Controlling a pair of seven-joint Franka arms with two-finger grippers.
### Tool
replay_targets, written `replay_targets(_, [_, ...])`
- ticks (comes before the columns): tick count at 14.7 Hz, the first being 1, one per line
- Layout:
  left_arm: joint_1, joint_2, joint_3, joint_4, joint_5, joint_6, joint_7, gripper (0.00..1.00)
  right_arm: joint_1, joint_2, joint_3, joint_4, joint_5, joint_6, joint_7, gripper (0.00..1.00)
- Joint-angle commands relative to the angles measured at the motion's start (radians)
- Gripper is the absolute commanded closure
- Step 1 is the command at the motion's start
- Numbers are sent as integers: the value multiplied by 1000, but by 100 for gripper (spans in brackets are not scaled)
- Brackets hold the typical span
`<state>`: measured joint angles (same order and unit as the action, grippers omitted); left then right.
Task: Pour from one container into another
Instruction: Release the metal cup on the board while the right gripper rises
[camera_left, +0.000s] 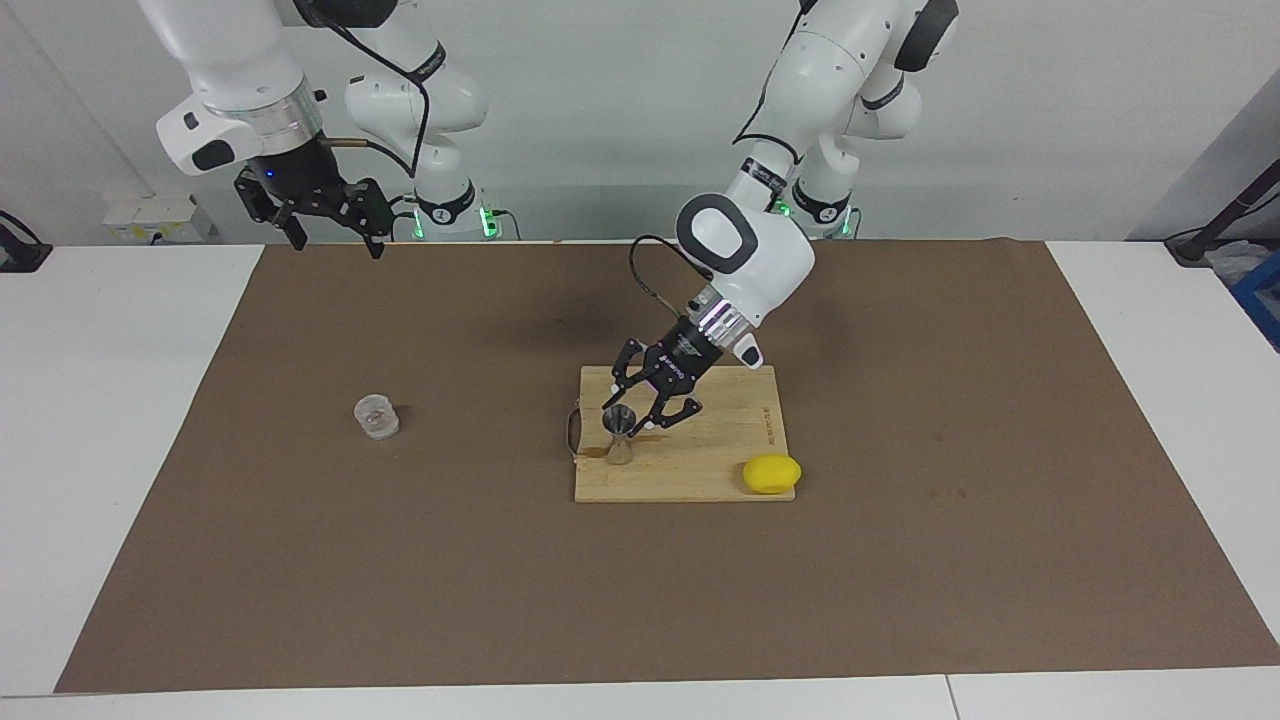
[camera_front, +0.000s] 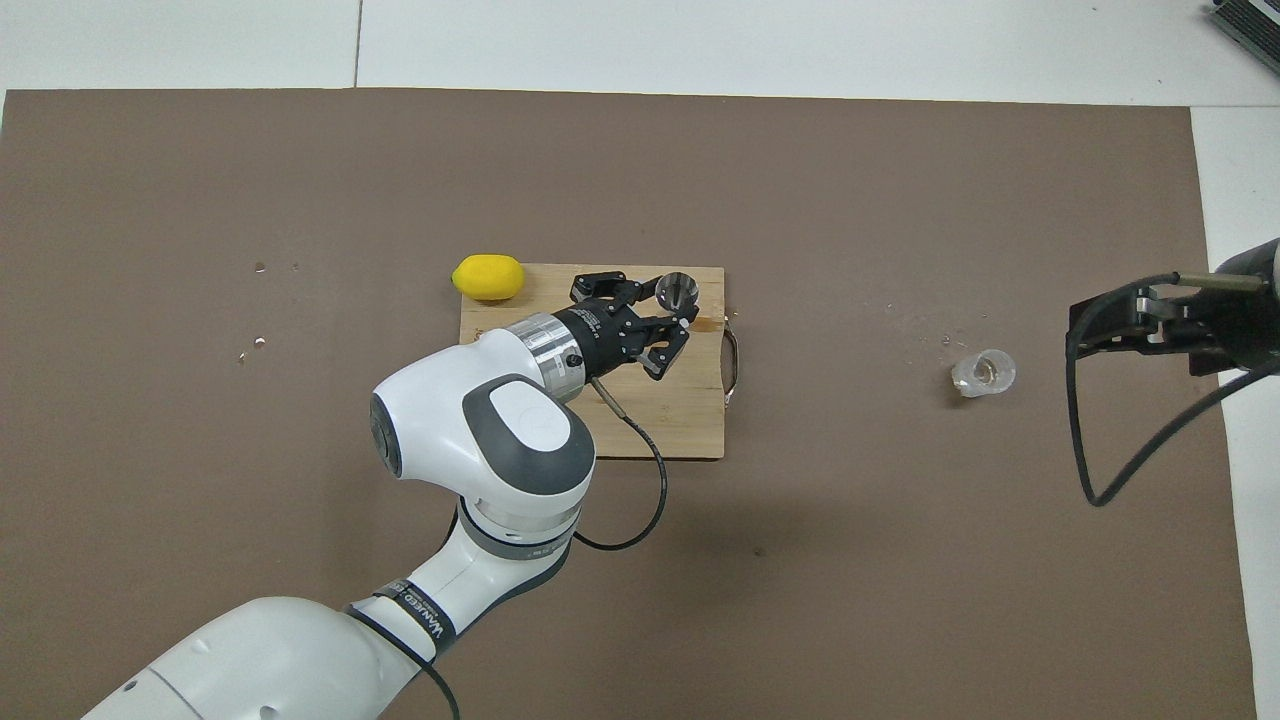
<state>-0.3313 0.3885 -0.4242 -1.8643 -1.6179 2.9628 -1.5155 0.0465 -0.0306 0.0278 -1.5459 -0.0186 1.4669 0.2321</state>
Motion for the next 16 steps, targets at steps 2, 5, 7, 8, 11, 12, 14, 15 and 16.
replay_targets(2, [-11,-34,12,-33,13,25,-6,100,0,-12,-5,-8,19,6,-7,1])
replay_targets(5, [-11,-34,12,-36,19,32,-6,100,-2,-8,-6,-13,19,52,55,1])
replay_targets(7, [-11,-34,12,-35,27,32,-8,51,-16,3,-6,-14,19,76,93,1])
replay_targets(8, [-11,-34,12,-35,33,33,-8,1,-23,4,-6,-25,19,98,116,1])
replay_targets(11, [-11,-52,12,-30,32,33,-9,0,-40,33,-6,-49,20,154,189,1])
replay_targets(12, [-9,-68,12,-32,32,32,-11,0,-48,58,-6,-49,19,161,269,1])
replay_targets(14, [3,-121,10,-61,33,19,-14,0,-62,101,-6,-52,20,197,349,1])
replay_targets(15, [11,-155,10,-75,33,7,-14,0,-63,112,-6,-65,20,229,395,1])
replay_targets(16, [26,-184,10,-90,33,-11,-9,0,-66,123,-6,-80,20,257,441,1])
